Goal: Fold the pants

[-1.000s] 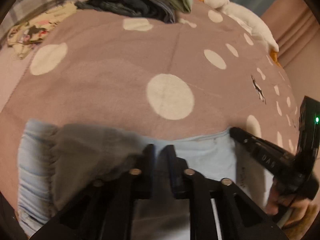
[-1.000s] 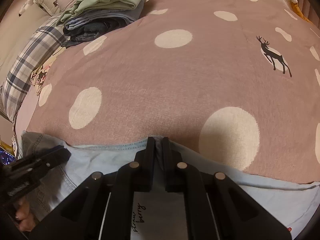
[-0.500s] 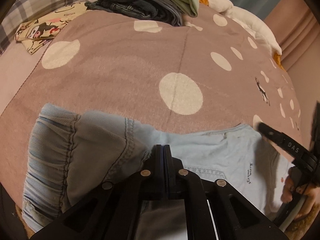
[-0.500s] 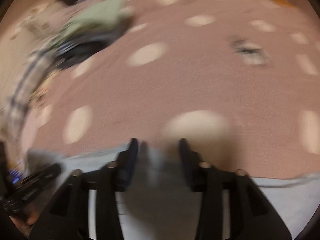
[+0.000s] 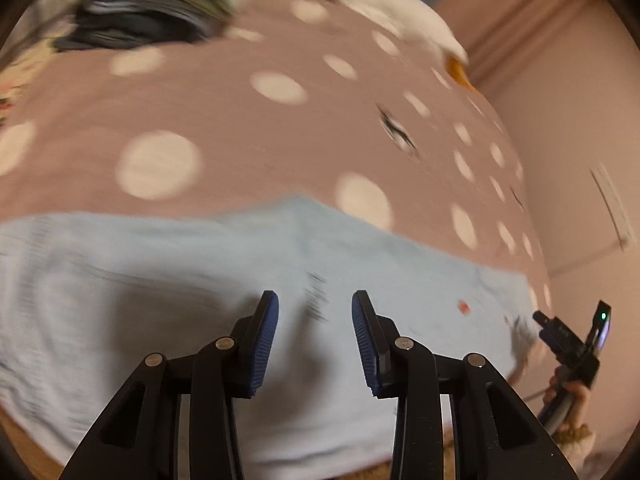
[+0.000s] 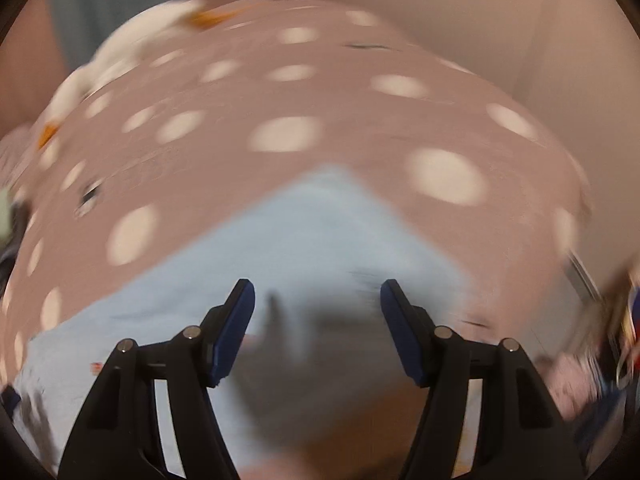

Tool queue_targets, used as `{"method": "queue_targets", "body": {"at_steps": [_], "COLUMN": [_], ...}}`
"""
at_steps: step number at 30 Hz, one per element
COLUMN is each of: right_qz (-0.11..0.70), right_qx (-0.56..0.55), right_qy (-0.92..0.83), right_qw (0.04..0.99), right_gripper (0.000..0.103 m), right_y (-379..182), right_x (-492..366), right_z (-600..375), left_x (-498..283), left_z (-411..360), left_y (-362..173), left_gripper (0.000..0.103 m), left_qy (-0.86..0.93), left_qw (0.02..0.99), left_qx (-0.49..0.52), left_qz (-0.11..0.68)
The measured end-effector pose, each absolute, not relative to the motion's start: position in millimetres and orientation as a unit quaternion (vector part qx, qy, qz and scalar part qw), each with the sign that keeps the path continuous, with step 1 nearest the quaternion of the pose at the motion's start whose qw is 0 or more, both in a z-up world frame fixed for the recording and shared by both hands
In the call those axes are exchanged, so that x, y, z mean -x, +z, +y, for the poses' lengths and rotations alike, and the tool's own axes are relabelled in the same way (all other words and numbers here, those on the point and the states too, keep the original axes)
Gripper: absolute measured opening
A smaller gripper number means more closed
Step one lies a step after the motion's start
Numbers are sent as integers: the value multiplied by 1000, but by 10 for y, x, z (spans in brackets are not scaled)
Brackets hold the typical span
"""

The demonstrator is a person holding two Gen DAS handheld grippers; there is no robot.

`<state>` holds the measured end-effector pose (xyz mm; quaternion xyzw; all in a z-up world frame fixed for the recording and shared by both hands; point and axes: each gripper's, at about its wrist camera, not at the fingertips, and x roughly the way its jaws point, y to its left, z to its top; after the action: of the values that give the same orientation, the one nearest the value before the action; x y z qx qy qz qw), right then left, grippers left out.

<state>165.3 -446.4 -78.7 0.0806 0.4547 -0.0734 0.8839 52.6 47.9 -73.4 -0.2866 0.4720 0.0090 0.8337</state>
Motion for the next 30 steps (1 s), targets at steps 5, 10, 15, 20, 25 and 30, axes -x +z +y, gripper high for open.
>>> {"method": "queue_targets", "body": {"at_steps": [5,10,15,20,25,30], "right_qz": [460,445,437,463,463,452], "right_qx": [-148,-173,-170,-171,-162,-154], "right_qy": [-104,-89,-94,-102,-102,-119], "right_qw": [869,874,878,864,866,871], "right_gripper": [37,4,4,5,6,41], "right_y": [-964,-988,-966,-1246,-1218,-1117], "right_x": [-1516,-1544,-1497,-1564,-1548,-1443], "right_z": [-5056,-4982,-5047,-5064,-5069,-5093], "left_x": [-660,-651,-667,-693,-697,-695], "left_z": [199,121,75,26,-192,-489], "left_y": [-1008,-1112,-1108,-1058,-861,-810], "left_gripper": [36,36,36,36,41,66], "left_qy": [-21,-4,1,3,-38,-84], "left_qw": [811,813,814,812,819,821], "left_qx": [273,252,235,226,224,206], "left_qz": [516,525,531,539,527,526]}}
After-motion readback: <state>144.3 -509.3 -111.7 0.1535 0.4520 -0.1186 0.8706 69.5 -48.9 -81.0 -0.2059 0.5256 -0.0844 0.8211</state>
